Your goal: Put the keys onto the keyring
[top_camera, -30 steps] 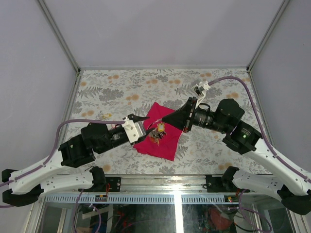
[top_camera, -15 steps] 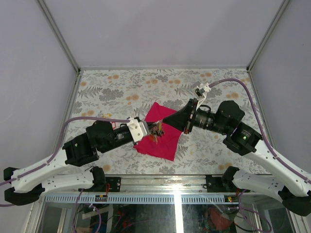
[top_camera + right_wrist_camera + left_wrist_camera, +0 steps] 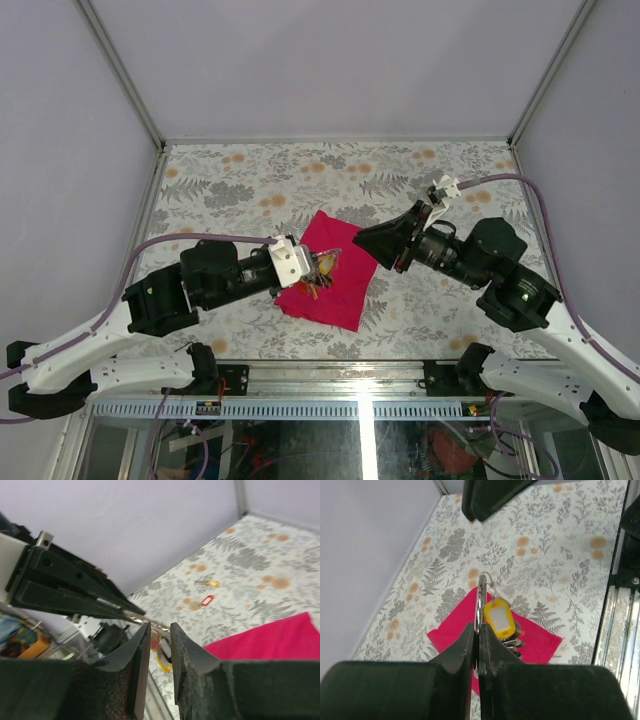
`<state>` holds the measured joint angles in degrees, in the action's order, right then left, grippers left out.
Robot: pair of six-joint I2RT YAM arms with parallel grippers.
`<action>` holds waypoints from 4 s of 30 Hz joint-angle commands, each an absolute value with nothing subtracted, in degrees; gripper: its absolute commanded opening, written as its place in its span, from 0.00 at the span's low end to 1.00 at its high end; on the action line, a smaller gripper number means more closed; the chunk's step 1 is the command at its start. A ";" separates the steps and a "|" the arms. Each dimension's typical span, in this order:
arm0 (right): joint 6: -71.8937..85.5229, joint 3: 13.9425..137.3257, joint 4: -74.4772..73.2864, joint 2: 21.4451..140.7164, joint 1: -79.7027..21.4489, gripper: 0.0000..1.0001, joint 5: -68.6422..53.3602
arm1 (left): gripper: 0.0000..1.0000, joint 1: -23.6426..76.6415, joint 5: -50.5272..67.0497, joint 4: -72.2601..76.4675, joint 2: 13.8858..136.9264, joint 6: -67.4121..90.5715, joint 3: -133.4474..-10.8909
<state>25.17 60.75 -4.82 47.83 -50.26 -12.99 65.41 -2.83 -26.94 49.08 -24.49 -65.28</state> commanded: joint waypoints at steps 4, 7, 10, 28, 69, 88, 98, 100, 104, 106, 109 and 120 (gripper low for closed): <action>20.84 59.84 -9.00 43.27 -50.22 0.33 2.45 | 0.00 65.11 -3.75 -37.36 51.28 -25.09 -72.65; 21.02 58.58 -9.71 42.28 -50.20 0.35 4.04 | 0.00 65.11 -4.37 -40.58 52.82 -24.73 -74.50; 21.33 57.26 -10.29 41.29 -50.27 0.38 5.63 | 0.00 65.04 -4.96 -43.12 54.36 -24.48 -76.27; 21.99 46.36 -16.50 34.61 -50.24 0.99 12.20 | 0.00 63.25 -5.27 -26.80 58.62 -9.01 -66.61; 31.41 49.78 -37.22 35.07 -50.25 0.99 18.84 | 0.06 35.96 19.30 13.34 88.08 6.64 -55.26; 32.32 49.85 -39.18 35.61 -50.24 0.99 19.65 | 0.38 35.16 -0.77 -0.01 104.08 12.22 -62.60; 32.78 48.91 -38.94 34.97 -50.25 0.99 19.47 | 0.38 35.16 -2.79 -1.70 107.79 13.12 -63.81; 32.89 48.79 -38.94 34.92 -50.22 0.99 19.52 | 0.38 35.16 -1.61 -1.43 108.23 13.18 -63.81; 33.21 48.47 -38.85 34.68 -50.27 0.99 19.52 | 0.35 35.15 -0.06 -1.35 109.35 13.35 -63.95; 33.45 48.33 -38.85 34.55 -50.26 0.99 19.36 | 0.32 35.16 0.28 -1.53 109.97 13.36 -64.01; 33.71 48.03 -38.84 34.21 -50.26 0.99 19.36 | 0.19 35.17 1.09 -1.88 110.65 13.07 -64.30; 34.13 47.79 -38.85 33.18 -50.20 0.99 19.58 | 0.00 35.78 1.32 -1.84 98.14 9.42 -62.17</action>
